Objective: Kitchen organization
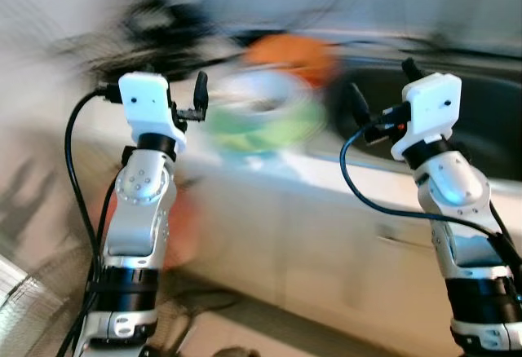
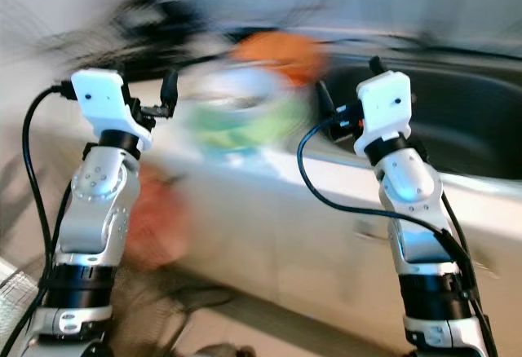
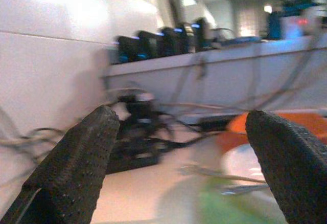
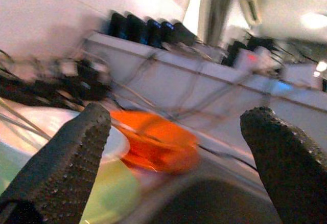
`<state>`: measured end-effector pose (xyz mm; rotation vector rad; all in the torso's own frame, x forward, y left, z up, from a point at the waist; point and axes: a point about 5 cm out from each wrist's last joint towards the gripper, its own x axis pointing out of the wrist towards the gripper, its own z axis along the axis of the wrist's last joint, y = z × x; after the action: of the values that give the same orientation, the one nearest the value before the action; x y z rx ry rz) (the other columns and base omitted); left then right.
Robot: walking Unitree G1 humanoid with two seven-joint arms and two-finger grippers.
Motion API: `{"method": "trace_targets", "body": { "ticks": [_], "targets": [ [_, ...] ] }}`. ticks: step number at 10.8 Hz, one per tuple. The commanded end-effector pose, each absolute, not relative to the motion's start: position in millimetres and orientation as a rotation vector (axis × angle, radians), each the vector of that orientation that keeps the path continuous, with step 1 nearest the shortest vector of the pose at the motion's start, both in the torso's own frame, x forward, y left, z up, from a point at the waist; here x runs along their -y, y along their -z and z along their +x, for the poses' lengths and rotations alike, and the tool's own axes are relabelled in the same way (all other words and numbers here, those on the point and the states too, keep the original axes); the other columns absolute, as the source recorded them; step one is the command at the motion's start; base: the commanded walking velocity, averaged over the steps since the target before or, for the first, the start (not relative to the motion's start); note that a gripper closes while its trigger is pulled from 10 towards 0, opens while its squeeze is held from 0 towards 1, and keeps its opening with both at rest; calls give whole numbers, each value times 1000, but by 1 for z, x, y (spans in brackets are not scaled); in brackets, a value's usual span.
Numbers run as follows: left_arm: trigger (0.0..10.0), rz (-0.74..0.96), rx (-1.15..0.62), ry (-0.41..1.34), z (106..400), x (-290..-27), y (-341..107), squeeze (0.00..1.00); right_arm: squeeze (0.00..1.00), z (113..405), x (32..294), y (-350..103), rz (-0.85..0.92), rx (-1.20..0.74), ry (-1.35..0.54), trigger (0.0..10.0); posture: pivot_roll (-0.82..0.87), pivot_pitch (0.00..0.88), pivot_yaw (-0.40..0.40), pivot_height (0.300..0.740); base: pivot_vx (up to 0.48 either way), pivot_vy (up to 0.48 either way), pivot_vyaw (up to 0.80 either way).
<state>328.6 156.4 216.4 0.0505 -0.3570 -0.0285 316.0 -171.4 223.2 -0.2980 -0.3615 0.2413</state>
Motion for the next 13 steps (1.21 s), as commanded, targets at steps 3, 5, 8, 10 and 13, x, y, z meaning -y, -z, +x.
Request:
{"method": "trace_targets", "body": {
  "ticks": [3, 5, 8, 10, 13],
  "targets": [
    [10000, 31, 343, 47, 332, -158, -219, 0, 0, 314, 172, -225, -283, 370, -229, 10000, 87, 8, 118, 740, 0, 0, 196],
    [10000, 23, 341, 51, 331, -158, -219, 0, 0, 315, 173, -225, -262, 358, -220, 10000, 87, 14, 115, 740, 0, 0, 0],
    [10000, 11, 334, 56, 331, -157, -217, 0, 0, 315, 175, -225, -247, 346, -210, 10000, 83, 18, 111, 740, 0, 0, -800],
    [10000, 3, 331, 55, 332, -157, -216, 0, 0, 315, 175, -225, -248, 345, -211, 10000, 81, 18, 111, 740, 0, 0, -800],
    [10000, -7, 332, 57, 333, -157, -216, 0, 0, 315, 175, -227, -253, 357, -214, 10000, 77, 19, 106, 740, 0, 0, -267]
  ]
}}
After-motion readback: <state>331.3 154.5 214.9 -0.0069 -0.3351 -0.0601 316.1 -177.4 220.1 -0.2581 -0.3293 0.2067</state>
